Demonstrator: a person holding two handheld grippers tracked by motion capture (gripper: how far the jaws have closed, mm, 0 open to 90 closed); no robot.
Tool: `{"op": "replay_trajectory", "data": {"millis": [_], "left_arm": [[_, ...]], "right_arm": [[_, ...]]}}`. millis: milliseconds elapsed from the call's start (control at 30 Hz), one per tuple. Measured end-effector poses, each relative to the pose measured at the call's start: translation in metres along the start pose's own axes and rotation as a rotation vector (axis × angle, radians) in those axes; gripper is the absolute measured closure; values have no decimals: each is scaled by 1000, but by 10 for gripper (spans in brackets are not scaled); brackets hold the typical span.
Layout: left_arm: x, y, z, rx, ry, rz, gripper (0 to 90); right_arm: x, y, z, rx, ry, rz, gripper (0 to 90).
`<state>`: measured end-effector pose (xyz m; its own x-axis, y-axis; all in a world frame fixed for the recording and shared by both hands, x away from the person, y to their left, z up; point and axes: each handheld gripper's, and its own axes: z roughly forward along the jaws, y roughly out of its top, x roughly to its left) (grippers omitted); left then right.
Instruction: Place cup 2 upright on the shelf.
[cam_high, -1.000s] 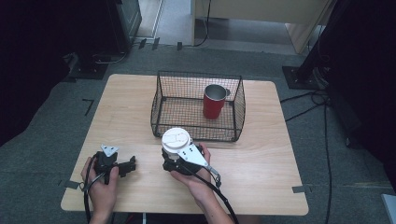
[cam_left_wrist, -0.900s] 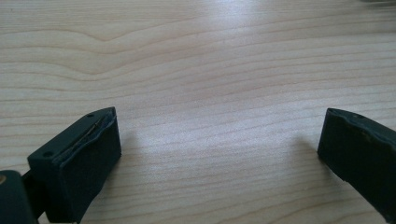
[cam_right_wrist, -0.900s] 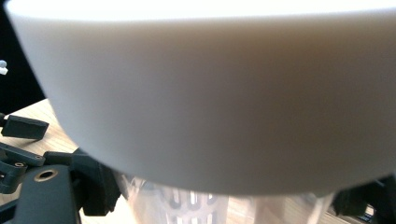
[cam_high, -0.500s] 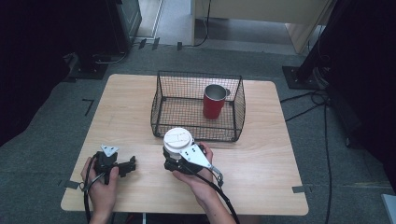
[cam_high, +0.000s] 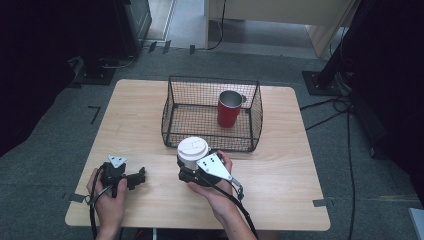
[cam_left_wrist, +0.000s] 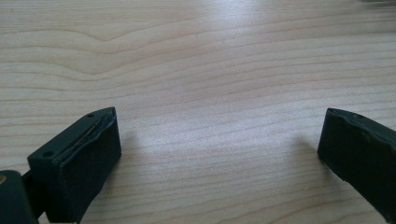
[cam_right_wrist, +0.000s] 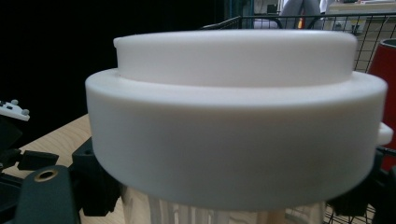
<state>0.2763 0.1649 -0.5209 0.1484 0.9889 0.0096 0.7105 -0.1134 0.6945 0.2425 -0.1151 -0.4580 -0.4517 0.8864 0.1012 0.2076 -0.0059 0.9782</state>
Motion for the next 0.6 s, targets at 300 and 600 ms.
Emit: {"op": "replay_trajectory", "data": {"millis": [300, 600], "left_arm": [[0, 0, 0, -1, 0, 0, 0], [0, 0, 0, 0, 0, 0, 0]], "right_arm": [[1, 10, -2, -23, 6, 0, 163], [4, 23, -2, -44, 14, 9, 162]]}}
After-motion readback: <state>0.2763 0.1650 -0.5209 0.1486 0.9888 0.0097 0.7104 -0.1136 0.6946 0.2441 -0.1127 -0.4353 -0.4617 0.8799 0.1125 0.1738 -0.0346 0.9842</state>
